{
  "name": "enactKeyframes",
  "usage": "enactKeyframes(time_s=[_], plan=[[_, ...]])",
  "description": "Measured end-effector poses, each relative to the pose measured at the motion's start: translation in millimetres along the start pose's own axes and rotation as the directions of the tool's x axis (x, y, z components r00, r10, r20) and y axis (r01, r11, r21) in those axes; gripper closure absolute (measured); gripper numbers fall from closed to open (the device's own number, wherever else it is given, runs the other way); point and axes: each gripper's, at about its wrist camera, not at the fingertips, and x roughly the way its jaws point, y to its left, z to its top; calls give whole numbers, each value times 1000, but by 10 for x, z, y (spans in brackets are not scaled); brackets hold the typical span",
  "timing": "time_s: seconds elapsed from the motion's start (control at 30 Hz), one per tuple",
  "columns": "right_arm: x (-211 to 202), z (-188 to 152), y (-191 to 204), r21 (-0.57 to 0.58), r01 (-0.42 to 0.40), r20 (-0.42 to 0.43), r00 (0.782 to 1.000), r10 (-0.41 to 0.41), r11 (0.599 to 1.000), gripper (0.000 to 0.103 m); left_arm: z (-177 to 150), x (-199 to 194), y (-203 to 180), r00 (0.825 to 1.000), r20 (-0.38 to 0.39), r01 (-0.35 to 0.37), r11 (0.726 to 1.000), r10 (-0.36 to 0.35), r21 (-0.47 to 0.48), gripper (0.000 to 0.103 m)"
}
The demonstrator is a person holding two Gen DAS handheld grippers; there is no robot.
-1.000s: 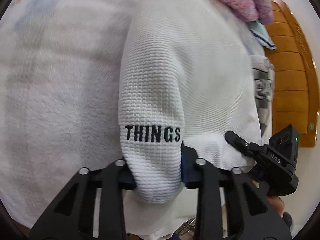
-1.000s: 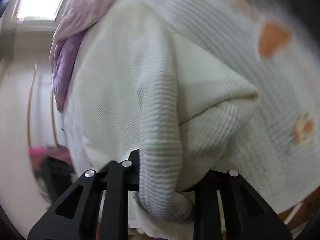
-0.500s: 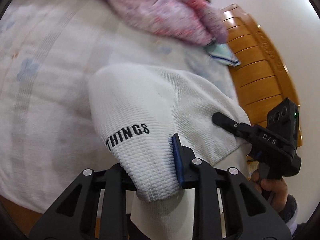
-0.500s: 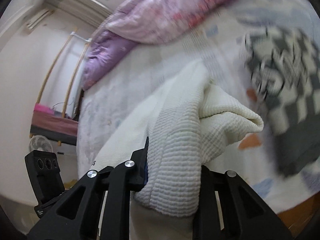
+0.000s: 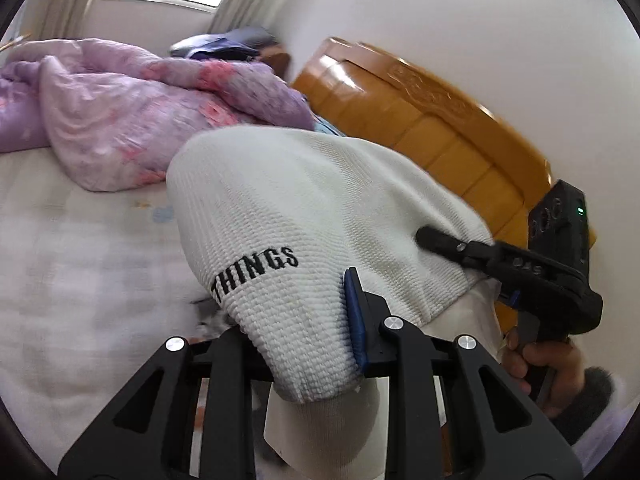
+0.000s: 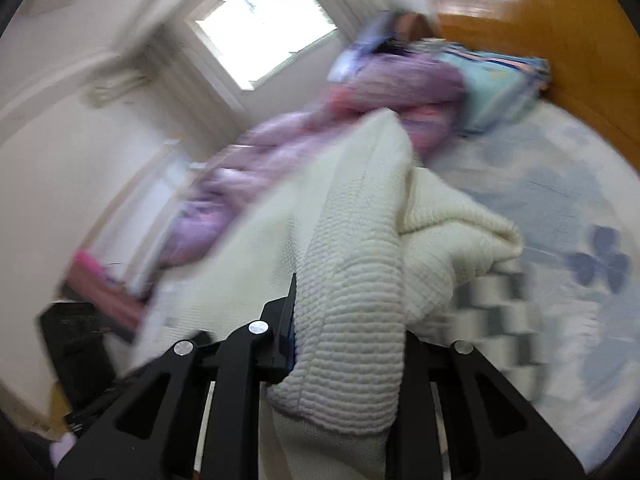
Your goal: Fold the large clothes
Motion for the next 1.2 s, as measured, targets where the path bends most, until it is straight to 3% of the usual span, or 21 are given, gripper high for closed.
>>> enactKeyframes(time_s=[0.07, 0.1, 0.13, 0.2, 0.23, 0.27, 0.33, 0.4, 0.47, 0.57, 0.63, 0.7, 0.77, 0.8, 0.93, 1.03, 1.1, 1.2], plan=[[222, -198, -408, 9, 84, -43, 996, -84, 996, 83, -316, 548, -7, 993, -101, -64, 997, 68, 51, 78], [455, -375, -733, 47, 132, -106, 986, -127, 990, 83, -527, 870, 50, 977, -188, -95, 994, 102, 48, 77], [670, -539, -1033, 108, 187, -190, 968, -164, 976, 81, -730, 1150, 107, 947, -289, -133, 990, 141, 48, 74], [1064, -868, -1485, 205, 277, -359, 913, -191, 939, 81, -1066, 1439, 163, 891, -398, -211, 975, 219, 64, 69], [1124, -988, -1599, 226, 286, -367, 911, -190, 931, 78, -1147, 1442, 161, 885, -403, -223, 972, 233, 73, 60], [1115, -1034, -1644, 248, 278, -350, 919, -182, 928, 71, -1199, 1416, 131, 888, -384, -239, 967, 252, 84, 40], [1050, -1067, -1686, 284, 282, -327, 927, -184, 916, 58, -1186, 1351, 109, 899, -333, -266, 959, 284, 98, 26], [981, -1080, -1693, 275, 279, -320, 929, -186, 920, 56, -1145, 1297, 161, 899, -325, -283, 955, 295, 86, 24], [910, -1083, -1694, 220, 340, -335, 906, -257, 914, 42, -1112, 1225, 295, 890, -348, -307, 951, 295, 22, 22], [803, -1105, -1584, 141, 389, -353, 879, -321, 910, 38, -1090, 1026, 414, 879, -367, -327, 945, 303, -2, 16], [791, -1084, -1511, 75, 437, -376, 845, -381, 896, 37, -1044, 892, 448, 876, -369, -336, 942, 311, -4, 13], [720, -1059, -1316, -2, 490, -381, 806, -453, 872, 37, -968, 714, 526, 850, -407, -374, 927, 335, -18, 13], [596, -1044, -1115, -72, 527, -372, 774, -513, 847, 37, -937, 442, 550, 856, -416, -366, 928, 307, -70, 13], [517, -1034, -993, -100, 534, -357, 768, -531, 840, 37, -903, 275, 586, 859, -403, -374, 924, 315, -76, 12], [353, -991, -230, -134, 460, -323, 817, -477, 878, 37, -676, -142, 657, 849, -368, -427, 902, 378, -60, 9], [384, -970, 379, -160, 421, -308, 838, -450, 893, 34, -517, -396, 720, 860, -343, -424, 903, 378, -69, 9], [428, -952, 728, -185, 409, -293, 845, -447, 894, 33, -406, -581, 765, 869, -326, -414, 908, 373, -65, 9], [493, -981, 1206, -227, 411, -286, 839, -464, 883, 28, -289, -863, 811, 876, -303, -407, 912, 376, -44, 9]])
